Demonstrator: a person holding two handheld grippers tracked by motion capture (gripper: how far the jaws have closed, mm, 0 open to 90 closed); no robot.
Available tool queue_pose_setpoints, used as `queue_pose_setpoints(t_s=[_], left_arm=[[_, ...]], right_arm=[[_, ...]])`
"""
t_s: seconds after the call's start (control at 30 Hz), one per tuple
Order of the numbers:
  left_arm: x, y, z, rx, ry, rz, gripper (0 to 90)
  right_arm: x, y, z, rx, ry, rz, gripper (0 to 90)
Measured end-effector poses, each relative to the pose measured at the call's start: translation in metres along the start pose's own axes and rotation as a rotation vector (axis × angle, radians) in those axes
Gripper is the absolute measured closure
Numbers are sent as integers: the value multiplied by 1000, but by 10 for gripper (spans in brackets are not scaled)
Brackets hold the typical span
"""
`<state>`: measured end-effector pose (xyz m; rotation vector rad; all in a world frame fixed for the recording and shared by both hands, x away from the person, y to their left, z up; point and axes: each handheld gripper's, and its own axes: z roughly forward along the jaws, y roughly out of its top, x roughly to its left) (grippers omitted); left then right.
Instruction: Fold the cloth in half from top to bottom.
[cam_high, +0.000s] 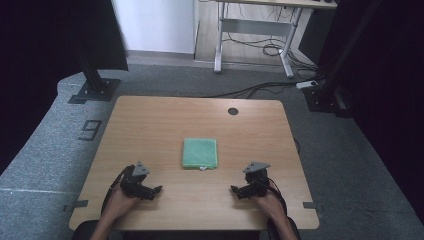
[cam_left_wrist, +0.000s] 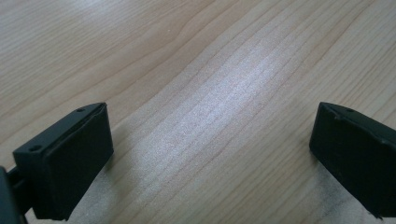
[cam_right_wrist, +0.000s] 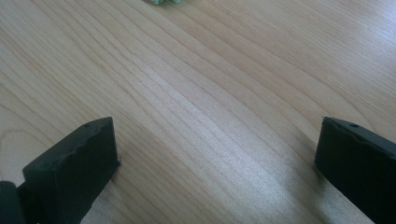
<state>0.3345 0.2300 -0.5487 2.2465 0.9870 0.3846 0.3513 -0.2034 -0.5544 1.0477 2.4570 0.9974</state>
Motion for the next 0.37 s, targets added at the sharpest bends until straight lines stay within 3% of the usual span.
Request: queue_pose_setpoints(t_s=[0.1,0.37], left_arm=[[1,0,0,5,-6,-13,0],[0,0,0,6,3,-24,0]], right_arm=[[1,-2,2,-28,-2,-1,0],[1,-2,2,-29,-2,0,0]])
